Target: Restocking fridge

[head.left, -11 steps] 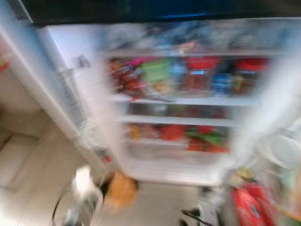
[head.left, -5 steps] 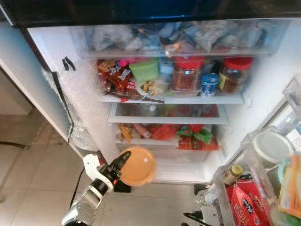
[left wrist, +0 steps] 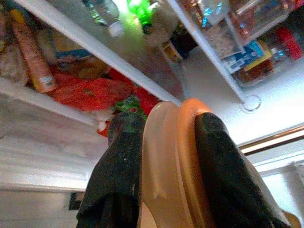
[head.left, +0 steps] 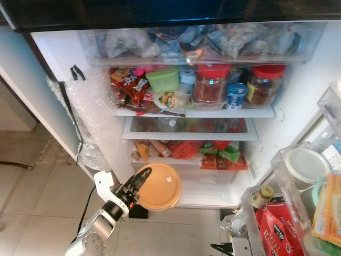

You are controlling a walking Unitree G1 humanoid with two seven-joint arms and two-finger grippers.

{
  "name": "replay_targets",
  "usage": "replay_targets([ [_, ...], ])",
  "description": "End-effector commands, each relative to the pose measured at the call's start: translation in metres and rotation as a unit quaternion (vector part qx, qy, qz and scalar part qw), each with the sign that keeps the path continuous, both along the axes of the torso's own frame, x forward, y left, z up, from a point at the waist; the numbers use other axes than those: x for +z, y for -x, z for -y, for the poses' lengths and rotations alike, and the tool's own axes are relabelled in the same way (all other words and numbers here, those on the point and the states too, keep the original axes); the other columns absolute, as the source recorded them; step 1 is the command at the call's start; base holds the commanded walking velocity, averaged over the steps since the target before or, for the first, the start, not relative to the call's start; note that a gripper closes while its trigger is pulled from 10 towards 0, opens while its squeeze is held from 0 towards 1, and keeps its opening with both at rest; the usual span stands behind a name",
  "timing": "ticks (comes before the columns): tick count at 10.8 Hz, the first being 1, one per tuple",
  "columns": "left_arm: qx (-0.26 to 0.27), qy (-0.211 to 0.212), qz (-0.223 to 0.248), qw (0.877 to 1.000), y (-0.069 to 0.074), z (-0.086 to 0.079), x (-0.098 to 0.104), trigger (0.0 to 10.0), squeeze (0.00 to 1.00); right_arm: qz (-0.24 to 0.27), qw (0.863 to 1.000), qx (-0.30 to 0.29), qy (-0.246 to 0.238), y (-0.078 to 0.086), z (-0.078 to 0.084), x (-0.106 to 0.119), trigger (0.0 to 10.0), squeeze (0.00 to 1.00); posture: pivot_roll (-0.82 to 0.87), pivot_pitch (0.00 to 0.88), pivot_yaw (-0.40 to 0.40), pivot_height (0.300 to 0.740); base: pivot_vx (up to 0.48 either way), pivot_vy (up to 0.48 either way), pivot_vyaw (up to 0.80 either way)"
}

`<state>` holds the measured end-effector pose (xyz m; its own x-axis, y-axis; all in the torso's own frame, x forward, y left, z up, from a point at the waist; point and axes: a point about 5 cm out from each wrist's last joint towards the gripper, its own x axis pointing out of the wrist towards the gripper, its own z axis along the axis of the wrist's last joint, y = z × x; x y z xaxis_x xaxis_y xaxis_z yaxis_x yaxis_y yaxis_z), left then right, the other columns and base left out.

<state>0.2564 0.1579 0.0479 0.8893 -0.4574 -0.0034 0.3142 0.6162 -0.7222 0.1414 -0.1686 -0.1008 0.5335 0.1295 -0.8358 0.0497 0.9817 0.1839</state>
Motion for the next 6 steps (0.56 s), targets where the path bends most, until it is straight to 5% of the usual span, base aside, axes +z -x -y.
replay_targets([
  [1, 0.008, -0.005, -0.003, 1.000, 0.0028, -0.0061, 0.0019, 10.0, 0.00, -0.006, 1.000, -0.008, -0.002, 0.0054, -0.0017, -0.0020, 10.0, 0.00, 0.06, 0.103, 0.050, 0.740, 0.000, 0.000, 0.00],
  [6, 0.004, -0.012, -0.009, 1.000, 0.0004, -0.0092, 0.0041, 10.0, 0.00, -0.006, 1.000, -0.021, 0.000, 0.0060, -0.0049, -0.0026, 10.0, 0.00, 0.05, 0.084, 0.065, 0.740, 0.000, 0.000, 0.00],
])
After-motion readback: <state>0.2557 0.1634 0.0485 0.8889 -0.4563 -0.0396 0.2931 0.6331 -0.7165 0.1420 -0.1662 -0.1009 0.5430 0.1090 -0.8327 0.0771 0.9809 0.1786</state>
